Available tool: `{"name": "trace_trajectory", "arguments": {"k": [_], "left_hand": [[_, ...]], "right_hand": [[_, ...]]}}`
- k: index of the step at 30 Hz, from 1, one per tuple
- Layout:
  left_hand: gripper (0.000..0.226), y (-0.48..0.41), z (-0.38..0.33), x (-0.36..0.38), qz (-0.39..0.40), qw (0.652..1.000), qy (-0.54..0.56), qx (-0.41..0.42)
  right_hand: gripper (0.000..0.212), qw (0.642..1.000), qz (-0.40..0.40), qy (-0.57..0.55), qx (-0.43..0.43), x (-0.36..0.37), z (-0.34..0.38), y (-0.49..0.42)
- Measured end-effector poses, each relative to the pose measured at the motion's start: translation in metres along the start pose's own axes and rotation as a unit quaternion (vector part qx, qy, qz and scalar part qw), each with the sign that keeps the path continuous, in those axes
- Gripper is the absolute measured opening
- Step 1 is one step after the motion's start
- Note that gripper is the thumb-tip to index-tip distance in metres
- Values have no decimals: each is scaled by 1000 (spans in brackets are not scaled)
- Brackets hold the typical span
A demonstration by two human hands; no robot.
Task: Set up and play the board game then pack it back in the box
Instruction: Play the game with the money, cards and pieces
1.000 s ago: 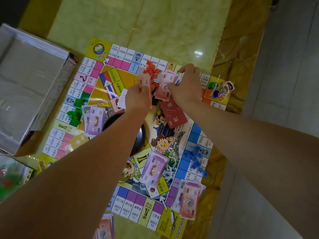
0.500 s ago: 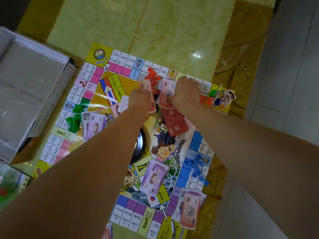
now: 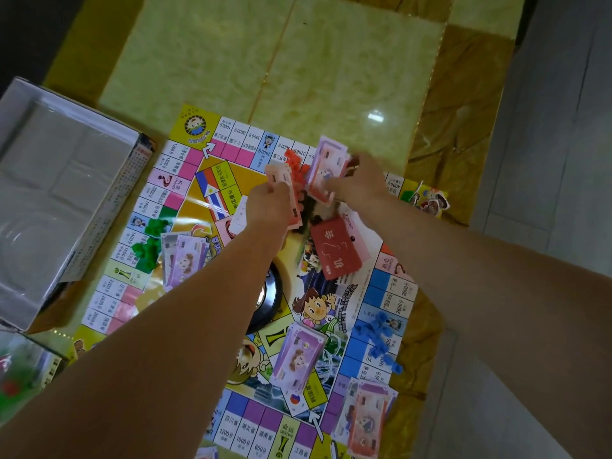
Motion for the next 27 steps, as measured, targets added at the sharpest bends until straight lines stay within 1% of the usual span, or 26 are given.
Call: {"name": "trace_trajectory", "arguments": {"k": [2, 4, 6, 8, 12, 13, 16, 18, 20, 24, 27], "left_hand": [[27, -1, -12, 3, 6, 999, 31, 8], [29, -4, -26, 12, 30, 997, 67, 8], [30, -7, -34, 17, 54, 994, 93, 4], [30, -14, -44, 25, 63, 993, 99, -1], [30, -30, -53, 43, 78, 993, 87, -21], [29, -31, -55, 48, 85, 993, 77, -27], [17, -30, -56, 57, 92, 993, 66, -37], [17, -31, -59, 60, 91, 993, 67, -35], [17, -30, -59, 61, 92, 994, 54, -36], [18, -29, -60, 58, 75, 995, 53, -33], [21, -24, -61, 55, 62, 996, 59, -23]], "right_hand": [[54, 997, -42, -71, 11, -8, 9, -14], [55, 988, -90, -120, 23, -19, 14, -29], [52, 982, -120, -137, 43, -23, 11, -39], [48, 978, -133, -148, 57, -29, 9, -53], [34, 976, -145, -136, 91, -37, 7, -68], [37, 976, -150, -123, 95, -37, 9, -68], [57, 981, -142, -85, 99, -32, 10, -69], [59, 984, -128, -81, 92, -29, 10, -71], [64, 983, -133, -89, 93, -28, 14, -68], [59, 985, -129, -65, 96, -26, 21, -53], [60, 982, -154, -60, 86, -30, 27, -36]]}}
Point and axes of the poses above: each hand's wrist, its own y-axis away from the middle knuckle, its own x-axis out of the palm, z = x × y, the point moved 5 cm from there along -y, towards the middle knuckle, and after that the axes turned 14 degrees about -y, right-handed, at the moved point
